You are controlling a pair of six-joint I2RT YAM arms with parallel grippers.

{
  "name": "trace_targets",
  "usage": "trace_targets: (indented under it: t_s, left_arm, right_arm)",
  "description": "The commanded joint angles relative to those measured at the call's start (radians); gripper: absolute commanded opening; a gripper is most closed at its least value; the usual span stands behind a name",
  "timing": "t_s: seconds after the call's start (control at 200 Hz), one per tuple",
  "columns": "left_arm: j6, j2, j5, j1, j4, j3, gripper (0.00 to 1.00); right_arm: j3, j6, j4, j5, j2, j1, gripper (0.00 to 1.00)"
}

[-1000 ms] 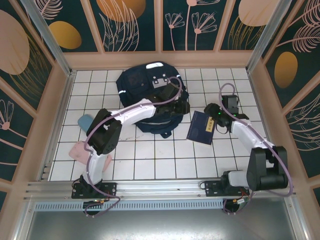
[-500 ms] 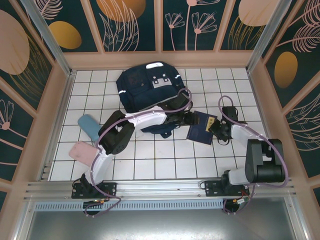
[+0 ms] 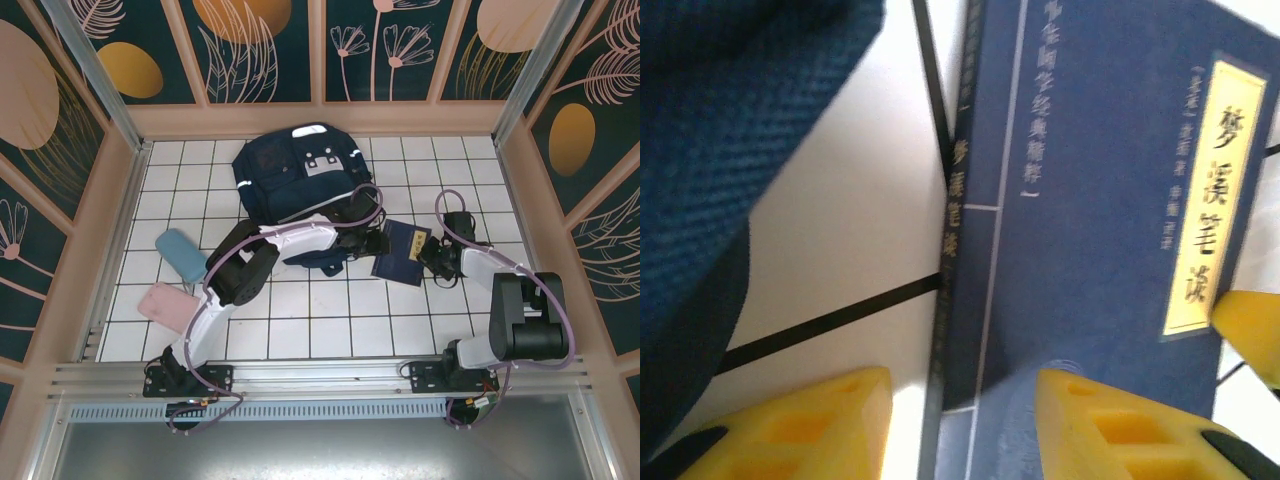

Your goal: Pack the student bag

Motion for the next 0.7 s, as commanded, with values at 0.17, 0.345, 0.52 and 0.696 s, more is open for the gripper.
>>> trace_targets:
  t_s: [0.17, 0.345, 0.52, 0.696]
  left_arm:
    - [-0.004, 0.058, 0.072, 0.001, -0.022, 0.026, 0.42]
    - [-0.021, 0.035, 0.224, 0.001, 0.113, -0.012, 0.39]
    - [-0.063, -0.035, 0.312, 0.004, 0.231, -0.025, 0.41]
    - [-0.078, -0.068, 0.311, 0.005, 0.247, -0.032, 0.40]
  right_arm:
    - [-0.024, -0.015, 0.017, -0.055, 0.033, -0.003, 0.18]
    - [-0.039, -0.005, 0.059, -0.127, 0.054, -0.002, 0.18]
    - [-0.043, 0.009, 0.073, -0.153, 0.059, -0.002, 0.18]
    - [-0.041, 0.022, 0.069, -0.153, 0.036, -0.003, 0.18]
